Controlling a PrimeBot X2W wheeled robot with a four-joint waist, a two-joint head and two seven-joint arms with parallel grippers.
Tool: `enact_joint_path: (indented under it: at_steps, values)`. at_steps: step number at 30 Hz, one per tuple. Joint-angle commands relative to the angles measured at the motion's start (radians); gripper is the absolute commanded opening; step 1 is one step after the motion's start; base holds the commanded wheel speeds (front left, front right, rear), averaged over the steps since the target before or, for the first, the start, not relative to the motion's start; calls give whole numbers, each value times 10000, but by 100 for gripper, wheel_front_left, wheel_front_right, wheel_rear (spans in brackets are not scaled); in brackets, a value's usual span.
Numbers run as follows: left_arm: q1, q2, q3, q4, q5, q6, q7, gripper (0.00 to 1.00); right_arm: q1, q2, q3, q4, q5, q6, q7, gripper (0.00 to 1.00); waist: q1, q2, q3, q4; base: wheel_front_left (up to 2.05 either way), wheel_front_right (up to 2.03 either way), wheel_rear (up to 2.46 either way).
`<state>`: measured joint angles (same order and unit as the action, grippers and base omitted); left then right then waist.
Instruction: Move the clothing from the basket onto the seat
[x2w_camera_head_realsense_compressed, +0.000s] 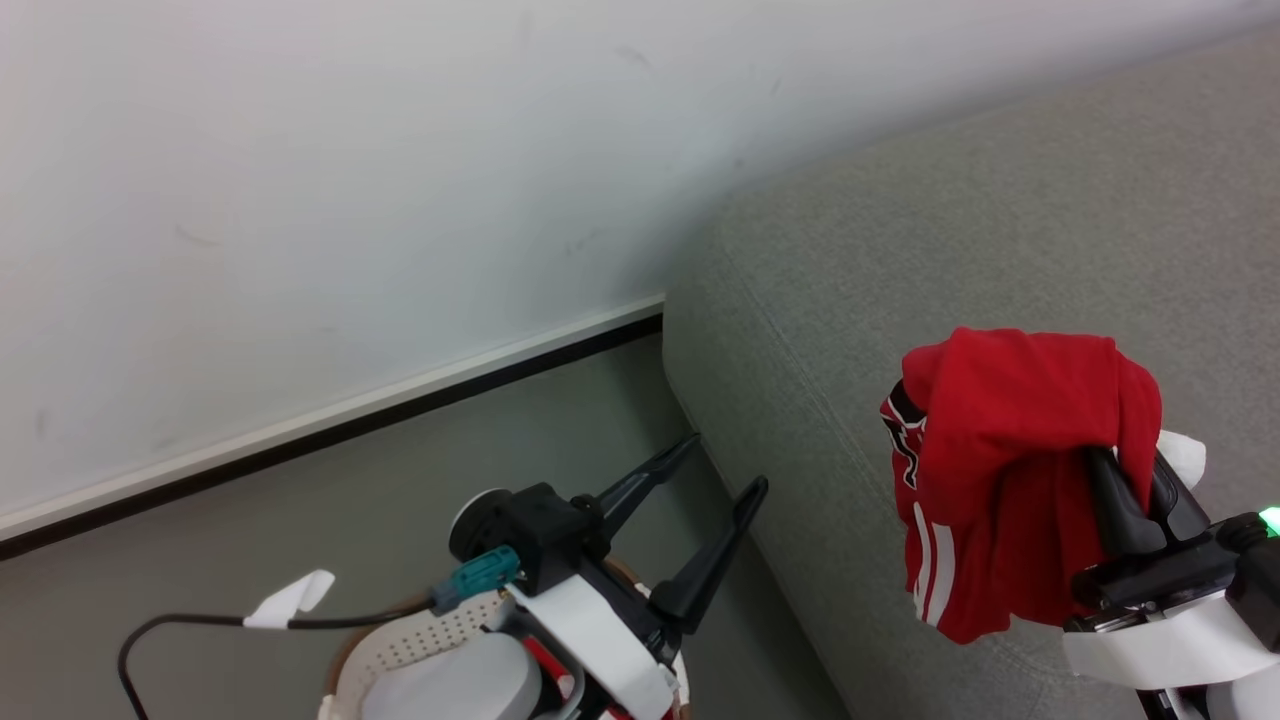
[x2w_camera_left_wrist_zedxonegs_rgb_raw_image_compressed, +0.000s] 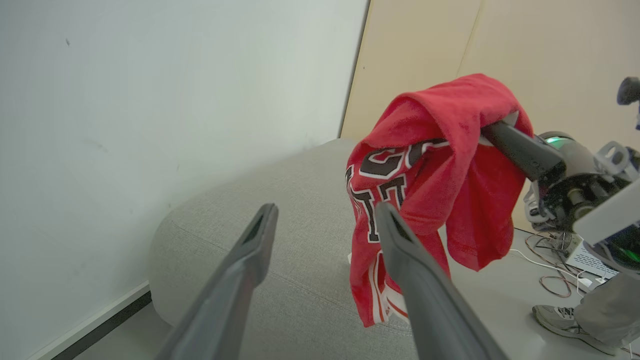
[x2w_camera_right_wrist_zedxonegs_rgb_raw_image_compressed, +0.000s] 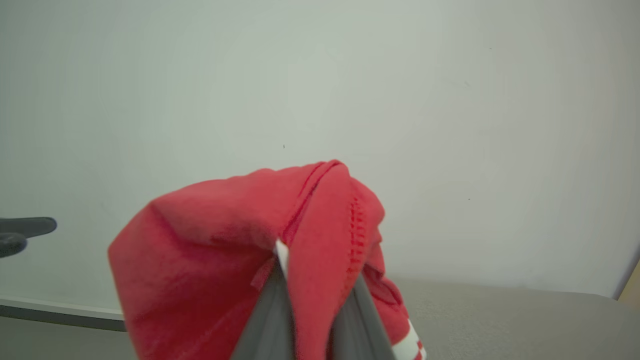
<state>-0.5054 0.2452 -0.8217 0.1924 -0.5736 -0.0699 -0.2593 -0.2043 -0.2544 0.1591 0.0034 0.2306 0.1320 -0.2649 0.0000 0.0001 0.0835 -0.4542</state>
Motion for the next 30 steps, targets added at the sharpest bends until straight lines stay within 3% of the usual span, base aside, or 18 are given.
enact_joint_path:
  at_steps: [1, 8, 15, 23, 30]
  values:
    - [85, 107, 0, 55, 108, -13, -31, 100, 98, 5, -43, -103, -64, -25, 8, 0, 0, -1, 185, -192, 0, 0, 0]
    - [-149, 166, 0, 27, 443, -33, -49, 100, -243, -59, -27, -132, -67, -25, 8, 0, 0, -1, 612, -258, 0, 0, 0]
    - [-610, 661, -161, -259, 948, -91, 97, 100, -1557, -413, -234, 470, 83, -25, 9, 0, 0, -1, 1660, 225, 0, 0, 0]
    - [-1218, 1409, -225, -913, 1451, -179, 291, 100, -3648, -1161, -1227, 1164, 185, -25, 126, 0, 0, -1, 3276, 985, 0, 0, 0]
    - [-1609, 2003, -126, -1502, 1685, -262, 446, 100, -5106, -1865, -2784, 1505, 183, -25, 584, 0, 0, -1, 4515, 1436, 0, 0, 0]
